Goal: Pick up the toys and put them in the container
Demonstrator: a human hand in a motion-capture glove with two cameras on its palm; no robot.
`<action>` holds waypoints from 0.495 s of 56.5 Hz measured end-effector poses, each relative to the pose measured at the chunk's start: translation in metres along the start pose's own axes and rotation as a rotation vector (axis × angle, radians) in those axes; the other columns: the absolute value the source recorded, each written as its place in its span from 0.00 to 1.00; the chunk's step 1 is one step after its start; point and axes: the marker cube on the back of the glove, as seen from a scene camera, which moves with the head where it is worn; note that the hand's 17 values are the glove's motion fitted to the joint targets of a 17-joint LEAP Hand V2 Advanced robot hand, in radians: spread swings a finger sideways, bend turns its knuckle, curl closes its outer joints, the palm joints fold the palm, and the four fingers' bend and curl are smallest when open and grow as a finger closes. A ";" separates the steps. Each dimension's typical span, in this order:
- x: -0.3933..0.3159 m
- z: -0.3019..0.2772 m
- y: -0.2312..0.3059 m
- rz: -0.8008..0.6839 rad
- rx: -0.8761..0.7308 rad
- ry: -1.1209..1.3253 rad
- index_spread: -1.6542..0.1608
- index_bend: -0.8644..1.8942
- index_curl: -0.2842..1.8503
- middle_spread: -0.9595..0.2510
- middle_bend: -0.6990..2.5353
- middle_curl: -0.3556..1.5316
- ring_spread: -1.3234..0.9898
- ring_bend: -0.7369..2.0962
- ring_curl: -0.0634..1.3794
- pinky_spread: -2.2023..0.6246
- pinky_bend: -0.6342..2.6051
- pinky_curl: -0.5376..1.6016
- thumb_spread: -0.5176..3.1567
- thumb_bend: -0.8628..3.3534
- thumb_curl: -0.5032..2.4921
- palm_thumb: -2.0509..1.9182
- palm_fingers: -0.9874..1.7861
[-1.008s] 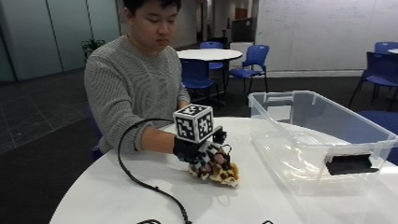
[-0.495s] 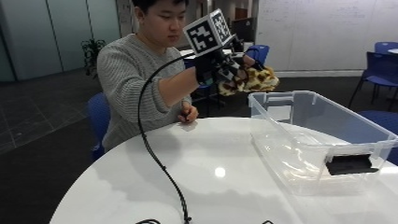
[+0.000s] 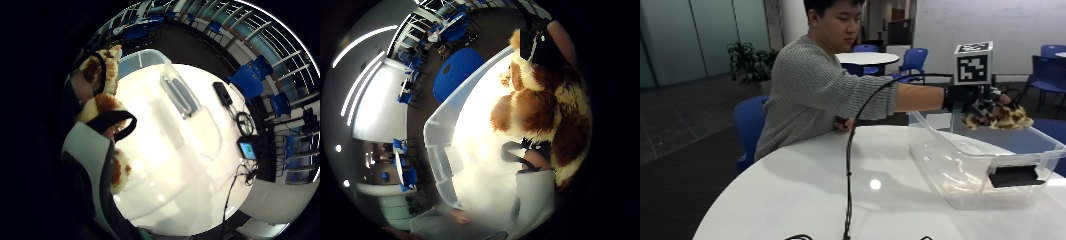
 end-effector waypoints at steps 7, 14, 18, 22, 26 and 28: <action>0.001 0.020 -0.009 -0.037 -0.040 0.064 0.67 0.37 0.36 0.57 0.26 0.32 0.37 0.65 0.43 0.62 0.55 0.46 0.33 0.23 0.53 0.70 0.60; 0.008 0.038 -0.006 -0.039 -0.115 0.171 0.67 0.34 0.34 0.58 0.27 0.32 0.38 0.64 0.43 0.63 0.56 0.46 0.34 0.22 0.53 0.68 0.56; 0.013 0.047 -0.003 -0.014 -0.177 0.213 0.69 0.32 0.31 0.58 0.25 0.32 0.39 0.65 0.43 0.63 0.60 0.47 0.38 0.20 0.51 0.64 0.54; 0.016 0.053 0.002 -0.033 -0.253 0.209 0.70 0.32 0.29 0.61 0.26 0.31 0.41 0.62 0.41 0.65 0.61 0.47 0.42 0.19 0.47 0.60 0.41; 0.017 0.053 0.004 -0.046 -0.277 0.195 0.71 0.35 0.29 0.64 0.27 0.33 0.45 0.57 0.40 0.69 0.63 0.48 0.45 0.19 0.44 0.57 0.33; 0.017 0.052 0.005 -0.048 -0.276 0.180 0.71 0.35 0.28 0.64 0.28 0.33 0.47 0.54 0.37 0.70 0.63 0.47 0.46 0.19 0.42 0.55 0.32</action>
